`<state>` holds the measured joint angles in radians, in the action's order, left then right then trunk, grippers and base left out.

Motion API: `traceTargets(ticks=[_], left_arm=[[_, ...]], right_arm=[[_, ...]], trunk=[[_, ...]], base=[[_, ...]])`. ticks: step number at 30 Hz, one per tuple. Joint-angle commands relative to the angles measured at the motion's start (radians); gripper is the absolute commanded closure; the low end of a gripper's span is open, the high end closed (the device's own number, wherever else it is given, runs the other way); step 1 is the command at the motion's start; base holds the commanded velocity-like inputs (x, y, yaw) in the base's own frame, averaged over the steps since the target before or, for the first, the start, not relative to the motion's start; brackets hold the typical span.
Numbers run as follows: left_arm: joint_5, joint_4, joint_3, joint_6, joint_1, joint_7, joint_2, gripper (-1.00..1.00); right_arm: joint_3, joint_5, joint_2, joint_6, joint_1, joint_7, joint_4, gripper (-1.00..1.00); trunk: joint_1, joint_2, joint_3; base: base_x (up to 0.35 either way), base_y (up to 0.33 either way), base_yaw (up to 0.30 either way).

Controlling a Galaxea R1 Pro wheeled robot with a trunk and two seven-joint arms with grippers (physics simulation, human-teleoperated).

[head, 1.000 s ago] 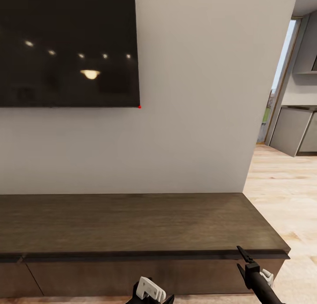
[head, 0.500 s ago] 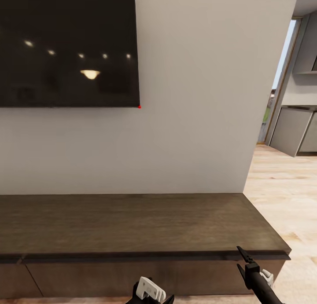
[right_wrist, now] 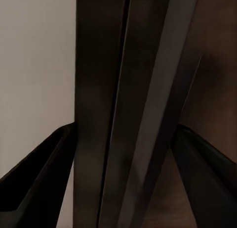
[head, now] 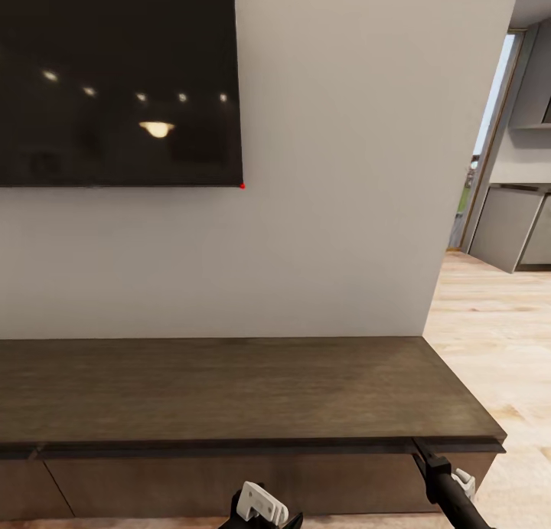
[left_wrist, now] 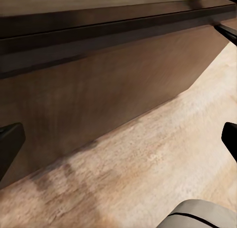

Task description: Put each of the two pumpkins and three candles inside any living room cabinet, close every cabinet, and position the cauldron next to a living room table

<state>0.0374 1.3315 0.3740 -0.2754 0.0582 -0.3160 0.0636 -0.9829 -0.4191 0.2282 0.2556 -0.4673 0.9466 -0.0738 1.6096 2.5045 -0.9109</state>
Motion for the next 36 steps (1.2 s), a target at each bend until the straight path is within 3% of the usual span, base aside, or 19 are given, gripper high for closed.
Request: traceTargets(ticks=[1,36], left_arm=[[0.004,0.001,-0.001,-0.007,0.0,-0.003,0.001,-1.0],[0.004,0.0,-0.001,-0.007,0.0,-0.001,0.001,-1.0]], right_arm=[[0.003,-0.013,0.0,0.013,-0.001,0.003,0.0,1.0],[0.003,-0.013,0.0,0.013,0.0,0.003,0.0,1.0]], trunk=[[0.0,0.0,-0.001],[0.0,0.0,-0.001]], base=[[0.0,0.0,0.0],[-0.007,0.0,0.0]])
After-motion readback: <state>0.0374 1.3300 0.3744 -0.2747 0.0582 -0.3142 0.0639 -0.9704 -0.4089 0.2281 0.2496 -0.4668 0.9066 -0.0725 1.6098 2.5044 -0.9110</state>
